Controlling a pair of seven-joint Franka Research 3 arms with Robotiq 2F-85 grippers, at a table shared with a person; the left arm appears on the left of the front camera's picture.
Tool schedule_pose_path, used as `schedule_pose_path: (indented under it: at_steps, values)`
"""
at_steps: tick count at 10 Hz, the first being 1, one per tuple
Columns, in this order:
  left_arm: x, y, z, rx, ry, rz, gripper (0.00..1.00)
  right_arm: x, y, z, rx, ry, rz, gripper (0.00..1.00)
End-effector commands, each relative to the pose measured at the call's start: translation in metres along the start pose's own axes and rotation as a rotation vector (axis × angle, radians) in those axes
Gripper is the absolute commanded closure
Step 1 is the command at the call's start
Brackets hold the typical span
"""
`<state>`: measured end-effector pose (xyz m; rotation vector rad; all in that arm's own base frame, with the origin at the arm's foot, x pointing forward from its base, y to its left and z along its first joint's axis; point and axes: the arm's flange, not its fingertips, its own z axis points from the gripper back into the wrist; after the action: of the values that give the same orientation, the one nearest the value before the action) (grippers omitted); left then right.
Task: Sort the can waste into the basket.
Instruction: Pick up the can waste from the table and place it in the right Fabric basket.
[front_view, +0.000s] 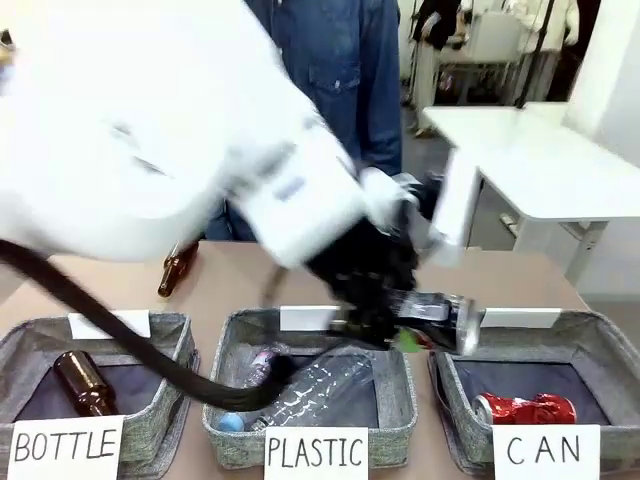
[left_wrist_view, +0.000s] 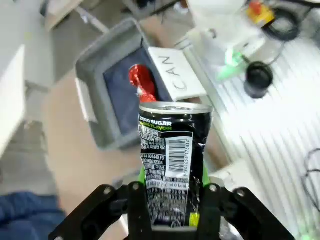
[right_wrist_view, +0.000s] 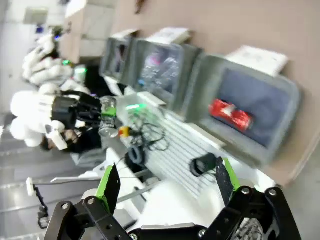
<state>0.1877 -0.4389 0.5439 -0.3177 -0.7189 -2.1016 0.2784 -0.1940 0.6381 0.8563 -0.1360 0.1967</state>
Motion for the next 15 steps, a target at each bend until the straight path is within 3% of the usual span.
schedule_pose_path:
  at_steps: [1,2,3,4,9,10,11,15]
  values:
    - [0.029,0.075,-0.050,-0.008,0.041,-0.068,0.61,-0.050,-0.015,0.015,-0.118,-0.045,-0.023,0.00]
    - [0.055,0.090,-0.081,-0.044,0.015,-0.106,0.61,-0.076,-0.024,0.017,-0.122,-0.137,-0.036,0.00]
    - [0.074,0.102,-0.111,-0.167,-0.028,-0.126,0.61,-0.041,-0.012,0.028,-0.065,-0.045,-0.021,0.00]
    - [0.083,0.115,-0.136,-0.186,0.011,-0.116,0.61,-0.041,-0.012,0.028,-0.065,-0.045,-0.021,0.00]
    - [0.074,0.131,-0.155,-0.161,0.074,-0.045,0.61,-0.041,-0.012,0.028,-0.065,-0.045,-0.021,0.00]
    - [0.075,0.131,-0.156,-0.145,0.086,-0.055,0.47,-0.041,-0.012,0.028,-0.065,-0.045,-0.021,0.00]
    - [0.077,0.129,-0.157,-0.128,0.095,-0.074,0.02,-0.041,-0.012,0.028,-0.065,-0.045,-0.021,0.00]
    - [0.077,0.124,-0.154,-0.066,0.115,-0.070,0.00,-0.041,-0.012,0.028,-0.065,-0.045,-0.021,0.00]
